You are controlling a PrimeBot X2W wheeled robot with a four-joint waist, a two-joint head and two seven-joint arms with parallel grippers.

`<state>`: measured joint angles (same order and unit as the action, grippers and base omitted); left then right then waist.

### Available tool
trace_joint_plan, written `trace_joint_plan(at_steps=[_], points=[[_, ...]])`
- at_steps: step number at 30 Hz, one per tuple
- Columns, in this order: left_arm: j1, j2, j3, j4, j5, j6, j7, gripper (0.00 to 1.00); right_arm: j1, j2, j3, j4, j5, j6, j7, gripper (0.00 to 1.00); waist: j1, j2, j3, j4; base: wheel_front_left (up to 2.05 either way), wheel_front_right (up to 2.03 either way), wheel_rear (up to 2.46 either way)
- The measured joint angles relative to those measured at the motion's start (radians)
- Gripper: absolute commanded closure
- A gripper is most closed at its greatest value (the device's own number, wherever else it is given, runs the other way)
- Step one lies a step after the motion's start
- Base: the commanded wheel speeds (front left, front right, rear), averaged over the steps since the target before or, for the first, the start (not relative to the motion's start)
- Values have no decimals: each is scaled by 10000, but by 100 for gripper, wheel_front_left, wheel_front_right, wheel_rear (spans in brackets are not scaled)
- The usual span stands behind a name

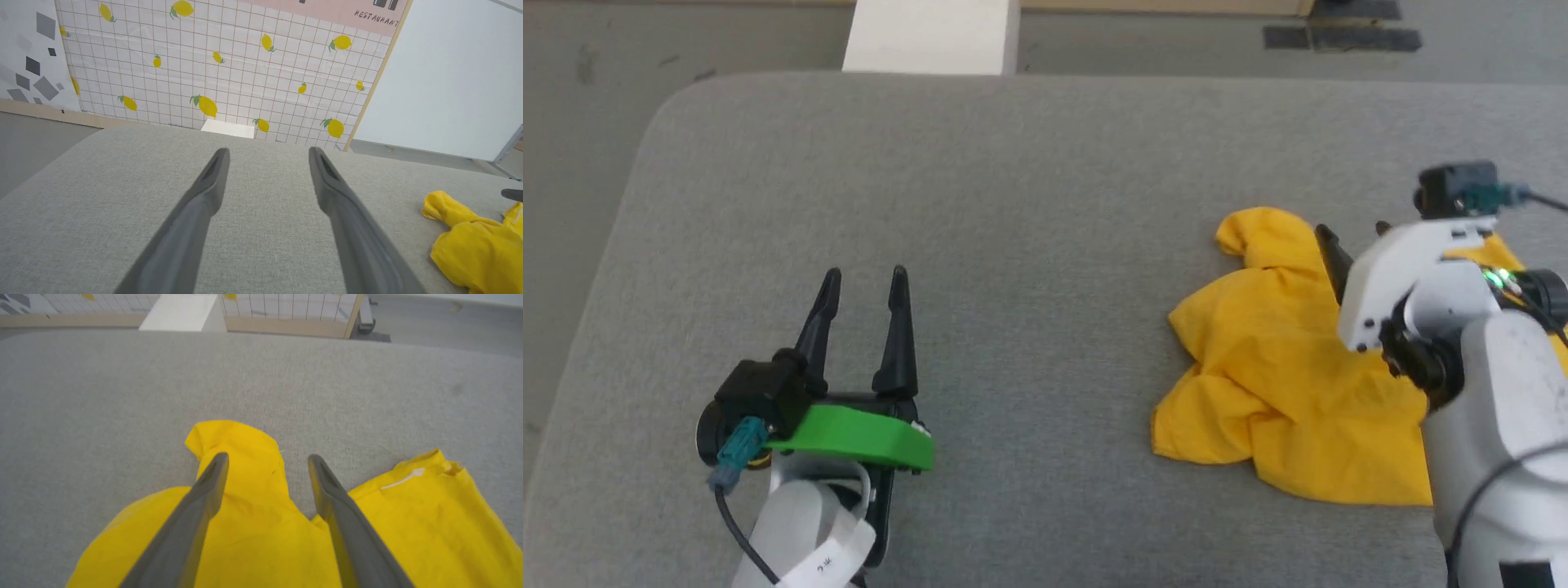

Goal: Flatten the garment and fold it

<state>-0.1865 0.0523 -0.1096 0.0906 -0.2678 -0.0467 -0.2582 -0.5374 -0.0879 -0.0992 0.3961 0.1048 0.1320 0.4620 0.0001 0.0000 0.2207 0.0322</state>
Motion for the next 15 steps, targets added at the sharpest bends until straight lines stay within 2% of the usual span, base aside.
trace_joint_plan(at_steps=[6, 9, 10, 11, 12, 15], points=[[-239, 0, -157, -132, -144, 142, 0, 0, -1371, -211, -552, 1459, -911, 4, 1937, 0, 1, 0, 747, 739, 0, 0, 0], [-244, 0, -151, -127, -155, 174, 0, 0, -1415, -278, -650, 1839, -1043, 2, 2487, 0, 1, 0, 948, 1025, 0, 0, 0], [-244, 0, -148, -121, -155, 199, 0, 0, -1427, -316, -623, 1910, -1016, -2, 2698, 48, 1, 0, 1016, 1141, 0, 0, 0], [-242, 0, -136, -111, -155, 207, 0, 0, -1451, -343, -625, 1896, -918, -2, 2801, 58, 1, 0, 1048, 1207, 0, 0, 0], [-232, 0, -100, -96, -155, 213, 0, 0, -1460, -399, -591, 1827, -792, -2, 2819, 100, 1, 0, 1074, 1275, 0, 0, 0], [-190, 2, 19, -46, -153, 219, 0, 0, -1298, -341, -330, 1498, -380, 0, 2397, 100, 1, 0, 1021, 1327, 0, 0, 0]])
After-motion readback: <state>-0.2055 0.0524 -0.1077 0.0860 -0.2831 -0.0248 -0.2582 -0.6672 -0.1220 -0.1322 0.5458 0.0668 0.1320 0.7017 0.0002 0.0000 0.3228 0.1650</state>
